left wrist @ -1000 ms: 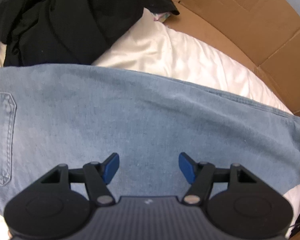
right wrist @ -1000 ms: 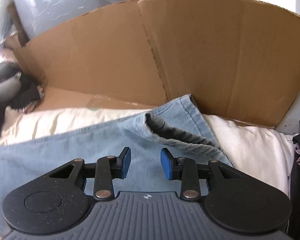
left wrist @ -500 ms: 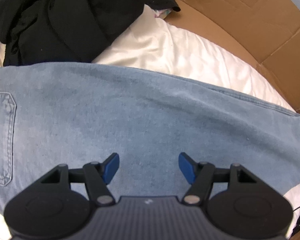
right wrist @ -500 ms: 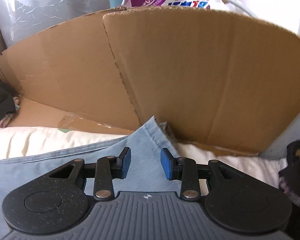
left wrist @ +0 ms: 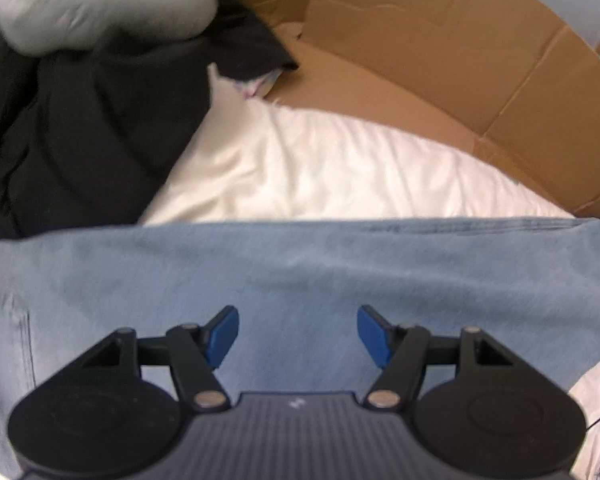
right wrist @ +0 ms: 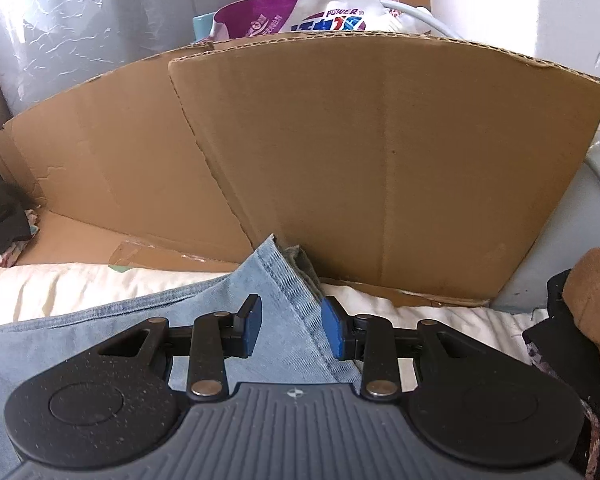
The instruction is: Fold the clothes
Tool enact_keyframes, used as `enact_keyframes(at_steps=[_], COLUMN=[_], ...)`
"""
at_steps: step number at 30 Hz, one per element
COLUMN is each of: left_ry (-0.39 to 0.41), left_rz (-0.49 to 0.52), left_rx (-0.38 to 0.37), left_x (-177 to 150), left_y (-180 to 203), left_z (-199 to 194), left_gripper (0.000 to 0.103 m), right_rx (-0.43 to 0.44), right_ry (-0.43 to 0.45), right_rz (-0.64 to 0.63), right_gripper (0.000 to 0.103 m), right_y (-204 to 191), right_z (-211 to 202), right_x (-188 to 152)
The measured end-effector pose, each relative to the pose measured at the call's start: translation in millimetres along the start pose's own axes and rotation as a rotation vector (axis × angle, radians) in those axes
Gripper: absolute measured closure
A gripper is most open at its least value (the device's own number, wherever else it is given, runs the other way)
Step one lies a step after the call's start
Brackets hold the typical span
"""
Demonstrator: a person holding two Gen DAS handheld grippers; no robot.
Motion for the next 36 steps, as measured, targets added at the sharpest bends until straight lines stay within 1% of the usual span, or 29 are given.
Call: enact_keyframes(at_steps=[5, 9, 13, 18, 19, 21, 25, 27, 30, 32, 34, 36], left_ry=[0.028, 0.062, 0.065, 0.050, 0.055, 0.066, 0.069, 0.072, 0.064, 0.061, 0.066, 0.070], left_rz=[0.045, 0.108, 0.173, 0.285, 0.315, 0.375, 0.473, 0.498, 0.519, 0.543, 0.548, 0.544], left_rx=[0.013, 0.031, -0.013, -0.058, -0.076, -0.114, -0.168, -0.189, -0.223, -0.224, -0.230, -0.241], left_x=[21, 35, 43, 49, 51, 54, 60, 62, 63, 62, 61, 61], left_y=[7, 14, 26, 52, 59, 73, 99, 109, 121, 128, 132, 133], left_z=[16, 29, 42, 57, 58, 60, 68, 73, 80, 83, 86, 88], left_gripper=[0.035, 0.035, 0.035, 0.040, 0.041, 0.050, 0.054, 0.054, 0.056, 0.056, 0.063, 0.067], right_rx=[-0.027, -0.031, -0.023, -0.026, -0.024, -0.018, -0.013, -0.013, -0.035, -0.043, -0.041, -0.022], right_ry=[-0.024, -0.033, -0.043, -0.052, -0.053, -0.054, -0.050, -0.048, -0.043, -0.042, -0.040, -0.034], right_rz=[-0.050, -0.066, -0.109, -0.147, -0.148, -0.149, -0.166, -0.162, -0.174, -0.183, -0.186, -0.187], right_gripper=[0.061, 0.060, 0.060, 0.059, 0.059, 0.059, 0.059, 0.059, 0.059, 0.059, 0.059, 0.059], right_y=[-5, -5, -7, -8, -9, -9, -13, -14, -16, -15, -15, -16], right_z=[8, 15, 22, 33, 35, 36, 44, 47, 53, 56, 59, 59], right_x=[-5, -5, -3, 3, 4, 6, 12, 13, 14, 16, 18, 20])
Point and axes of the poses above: each gripper's, at about its wrist camera, not at the fingertips, and z roughly the way its jaws point, y to its right, x to its top, the point moved 2 cm from there along z, roughly the way its jaws point, and after that the axes turned 7 degrees about z, right-handed, at the moved point
